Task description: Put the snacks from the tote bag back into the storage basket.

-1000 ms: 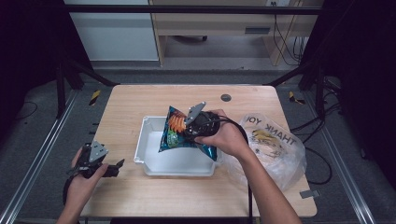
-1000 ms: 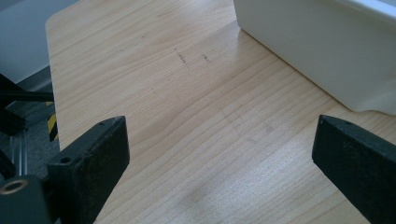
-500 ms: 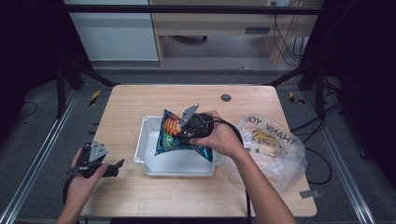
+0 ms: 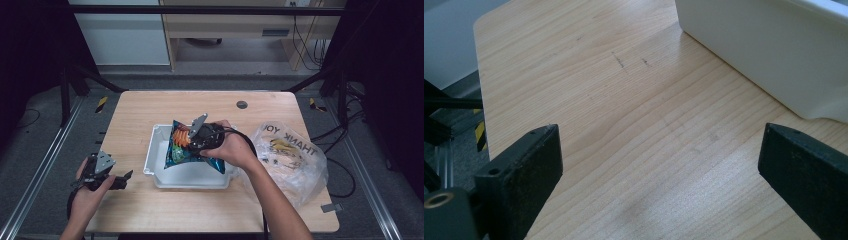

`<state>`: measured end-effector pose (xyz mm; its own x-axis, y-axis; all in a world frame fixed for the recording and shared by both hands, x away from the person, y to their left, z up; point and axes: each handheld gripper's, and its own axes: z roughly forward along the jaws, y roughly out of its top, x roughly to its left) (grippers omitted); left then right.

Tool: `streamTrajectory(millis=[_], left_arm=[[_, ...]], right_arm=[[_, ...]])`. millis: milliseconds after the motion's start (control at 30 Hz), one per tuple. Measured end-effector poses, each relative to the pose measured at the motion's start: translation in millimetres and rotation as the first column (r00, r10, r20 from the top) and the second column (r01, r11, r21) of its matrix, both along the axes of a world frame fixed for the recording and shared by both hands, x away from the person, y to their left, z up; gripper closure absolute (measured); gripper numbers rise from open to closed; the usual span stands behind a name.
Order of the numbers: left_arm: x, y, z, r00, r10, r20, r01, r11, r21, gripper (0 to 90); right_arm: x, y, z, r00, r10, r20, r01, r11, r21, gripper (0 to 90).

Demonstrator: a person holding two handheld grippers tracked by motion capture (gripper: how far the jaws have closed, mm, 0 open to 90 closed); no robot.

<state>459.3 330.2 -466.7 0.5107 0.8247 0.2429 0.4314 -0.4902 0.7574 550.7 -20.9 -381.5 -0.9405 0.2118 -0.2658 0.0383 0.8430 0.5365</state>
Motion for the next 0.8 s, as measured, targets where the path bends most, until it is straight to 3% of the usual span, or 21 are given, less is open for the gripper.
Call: streamTrajectory(millis=[800], left_arm=[[0.4, -1.0, -0.4, 1.0000, -0.007, -0.003, 0.007, 1.0000, 0.006, 3.6]], right_arm=[[8.8, 10.3, -23.0, 0.9991, 0.020, -0.037, -0.022, 0.9992, -0.034, 43.5]])
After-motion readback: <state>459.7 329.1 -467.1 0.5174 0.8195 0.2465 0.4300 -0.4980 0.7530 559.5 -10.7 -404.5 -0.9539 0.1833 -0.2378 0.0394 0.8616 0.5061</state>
